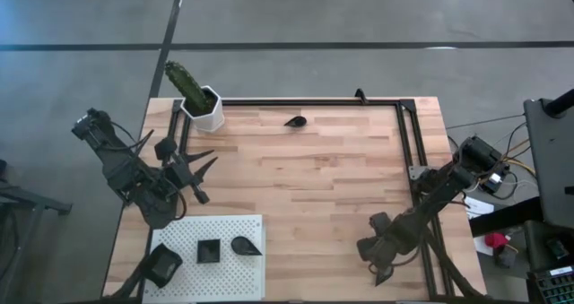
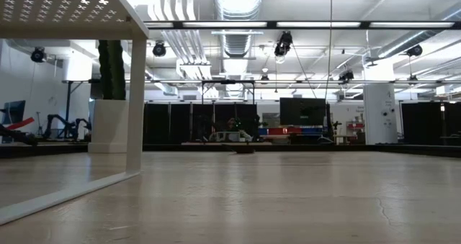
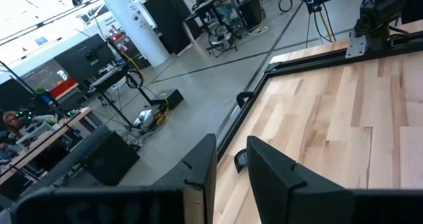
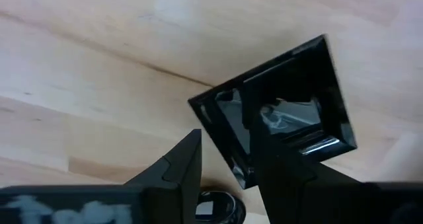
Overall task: Pick & Place Mini shaped plates
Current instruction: Stack the square plate on top of the other square plate on the shelf
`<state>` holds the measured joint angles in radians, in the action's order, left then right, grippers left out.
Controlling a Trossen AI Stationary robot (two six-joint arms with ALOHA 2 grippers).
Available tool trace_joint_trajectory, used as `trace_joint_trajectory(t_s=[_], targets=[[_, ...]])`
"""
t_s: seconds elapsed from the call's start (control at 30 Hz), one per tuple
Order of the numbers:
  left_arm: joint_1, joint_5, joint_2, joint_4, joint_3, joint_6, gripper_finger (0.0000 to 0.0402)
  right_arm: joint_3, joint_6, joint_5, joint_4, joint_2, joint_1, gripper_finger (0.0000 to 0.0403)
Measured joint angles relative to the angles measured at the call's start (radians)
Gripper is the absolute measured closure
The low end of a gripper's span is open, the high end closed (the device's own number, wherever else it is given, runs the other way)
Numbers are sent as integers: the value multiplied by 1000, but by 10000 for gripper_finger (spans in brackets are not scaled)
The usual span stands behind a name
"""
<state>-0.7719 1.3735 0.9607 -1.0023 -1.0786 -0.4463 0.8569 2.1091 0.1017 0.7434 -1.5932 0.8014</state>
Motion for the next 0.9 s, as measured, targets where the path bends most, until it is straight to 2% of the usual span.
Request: trace_joint_trajectory(t_s=[0.37, 0.5, 0.7, 0.9], targets=[[0, 0, -1, 0, 0, 1, 321, -34, -1, -28, -47, 0, 22, 282], [0, 0, -1, 0, 0, 1, 321, -40, -1, -30, -46, 1, 21, 306], [0, 0, -2, 0, 0, 1, 321, -40, -18, -51, -42, 3, 21, 382], [0, 0, -2, 0, 0, 1, 321, -8, -57, -69, -6, 0, 16, 392]])
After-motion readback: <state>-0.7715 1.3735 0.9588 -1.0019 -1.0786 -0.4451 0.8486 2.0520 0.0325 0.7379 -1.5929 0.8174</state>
